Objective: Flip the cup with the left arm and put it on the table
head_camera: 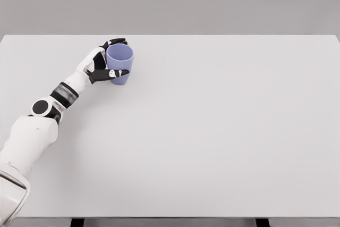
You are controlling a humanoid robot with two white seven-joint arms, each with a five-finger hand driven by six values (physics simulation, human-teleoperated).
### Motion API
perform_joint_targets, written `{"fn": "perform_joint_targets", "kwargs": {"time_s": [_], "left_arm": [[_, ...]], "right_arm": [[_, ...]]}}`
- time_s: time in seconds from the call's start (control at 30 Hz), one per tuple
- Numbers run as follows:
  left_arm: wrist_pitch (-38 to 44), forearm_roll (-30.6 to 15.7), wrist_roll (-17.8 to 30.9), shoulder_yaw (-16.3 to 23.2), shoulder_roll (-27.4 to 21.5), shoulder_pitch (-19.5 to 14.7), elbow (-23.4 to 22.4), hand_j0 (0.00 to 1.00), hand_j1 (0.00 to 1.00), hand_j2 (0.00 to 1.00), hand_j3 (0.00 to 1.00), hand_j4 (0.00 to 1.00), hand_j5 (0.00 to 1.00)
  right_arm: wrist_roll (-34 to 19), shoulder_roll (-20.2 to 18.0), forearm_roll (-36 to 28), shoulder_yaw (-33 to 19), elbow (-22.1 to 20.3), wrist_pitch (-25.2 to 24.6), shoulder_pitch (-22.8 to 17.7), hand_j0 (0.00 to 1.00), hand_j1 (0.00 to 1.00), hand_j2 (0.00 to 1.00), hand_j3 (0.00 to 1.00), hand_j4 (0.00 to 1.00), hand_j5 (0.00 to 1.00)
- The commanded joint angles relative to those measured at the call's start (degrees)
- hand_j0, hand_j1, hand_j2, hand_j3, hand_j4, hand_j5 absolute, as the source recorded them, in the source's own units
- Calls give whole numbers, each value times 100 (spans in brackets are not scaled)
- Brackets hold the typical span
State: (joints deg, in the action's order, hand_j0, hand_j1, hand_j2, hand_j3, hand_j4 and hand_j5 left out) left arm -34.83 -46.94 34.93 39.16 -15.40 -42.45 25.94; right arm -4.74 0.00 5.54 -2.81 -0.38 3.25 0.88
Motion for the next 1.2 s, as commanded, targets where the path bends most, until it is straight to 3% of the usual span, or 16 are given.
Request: {"fn": "perform_joint_targets", "kwargs": {"time_s": [0.0, 0.8, 1.17], "left_arm": [[-17, 44, 7, 39, -15, 0, -1, 98, 98, 98, 98, 98, 98], [-17, -17, 7, -128, -235, -26, 183, 100, 100, 100, 100, 100, 100], [-17, -26, 7, -224, -815, -9, 1036, 100, 100, 100, 100, 100, 100]], "right_arm": [[-1, 0, -1, 0, 3, 0, 0, 100, 100, 100, 100, 100, 100], [-1, 0, -1, 0, 3, 0, 0, 100, 100, 100, 100, 100, 100], [-1, 0, -1, 0, 3, 0, 0, 100, 100, 100, 100, 100, 100]]}}
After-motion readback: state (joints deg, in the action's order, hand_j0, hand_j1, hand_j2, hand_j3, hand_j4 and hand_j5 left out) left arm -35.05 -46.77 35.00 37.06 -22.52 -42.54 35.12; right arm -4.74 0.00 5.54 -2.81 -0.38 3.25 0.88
